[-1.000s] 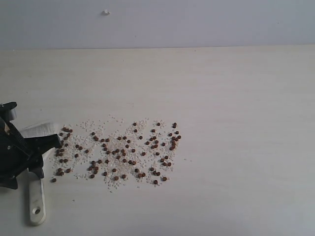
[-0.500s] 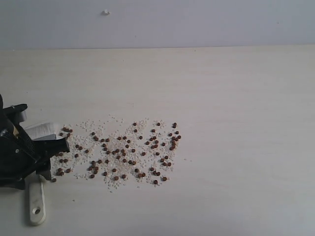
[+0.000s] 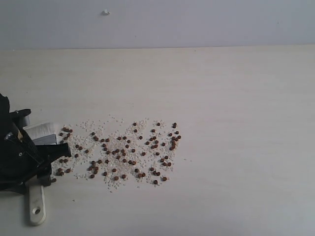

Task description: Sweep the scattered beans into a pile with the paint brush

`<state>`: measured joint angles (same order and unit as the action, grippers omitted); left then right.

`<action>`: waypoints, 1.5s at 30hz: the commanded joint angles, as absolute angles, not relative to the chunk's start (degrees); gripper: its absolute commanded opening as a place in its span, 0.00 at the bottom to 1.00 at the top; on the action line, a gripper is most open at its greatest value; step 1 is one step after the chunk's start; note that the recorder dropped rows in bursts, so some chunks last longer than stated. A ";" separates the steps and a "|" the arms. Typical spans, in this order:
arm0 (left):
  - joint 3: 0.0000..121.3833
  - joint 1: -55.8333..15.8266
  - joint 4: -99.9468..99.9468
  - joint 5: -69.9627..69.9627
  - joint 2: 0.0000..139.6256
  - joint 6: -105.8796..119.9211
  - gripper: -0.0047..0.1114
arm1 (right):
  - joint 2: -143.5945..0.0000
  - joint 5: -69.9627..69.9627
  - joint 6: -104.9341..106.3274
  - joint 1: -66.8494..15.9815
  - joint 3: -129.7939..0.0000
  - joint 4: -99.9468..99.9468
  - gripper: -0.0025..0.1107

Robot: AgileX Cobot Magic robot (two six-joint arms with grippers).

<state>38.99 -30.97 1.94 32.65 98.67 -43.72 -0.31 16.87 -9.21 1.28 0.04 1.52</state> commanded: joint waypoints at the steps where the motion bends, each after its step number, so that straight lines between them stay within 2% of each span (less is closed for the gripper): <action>1: 38.67 -31.39 1.31 33.46 99.72 -42.99 0.21 | 0.00 16.65 -8.66 1.39 0.00 1.61 0.02; 2: 38.67 -31.39 1.31 33.46 99.72 -42.12 0.07 | 0.00 16.65 -8.66 1.39 0.00 1.61 0.02; 3: 38.67 -31.39 1.31 33.46 99.72 -41.32 0.04 | 0.00 16.65 -8.66 1.39 0.00 1.61 0.02; 30: 39.26 -31.27 10.39 30.22 93.76 -38.13 0.04 | 0.00 16.65 -8.66 1.39 0.00 1.61 0.02; 45: 44.24 -31.27 13.08 31.98 92.12 -37.58 0.04 | 0.00 16.65 -8.66 1.39 0.00 1.61 0.02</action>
<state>43.00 -30.97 11.85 31.42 92.65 -37.90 -0.31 16.87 -9.21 1.28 0.04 1.52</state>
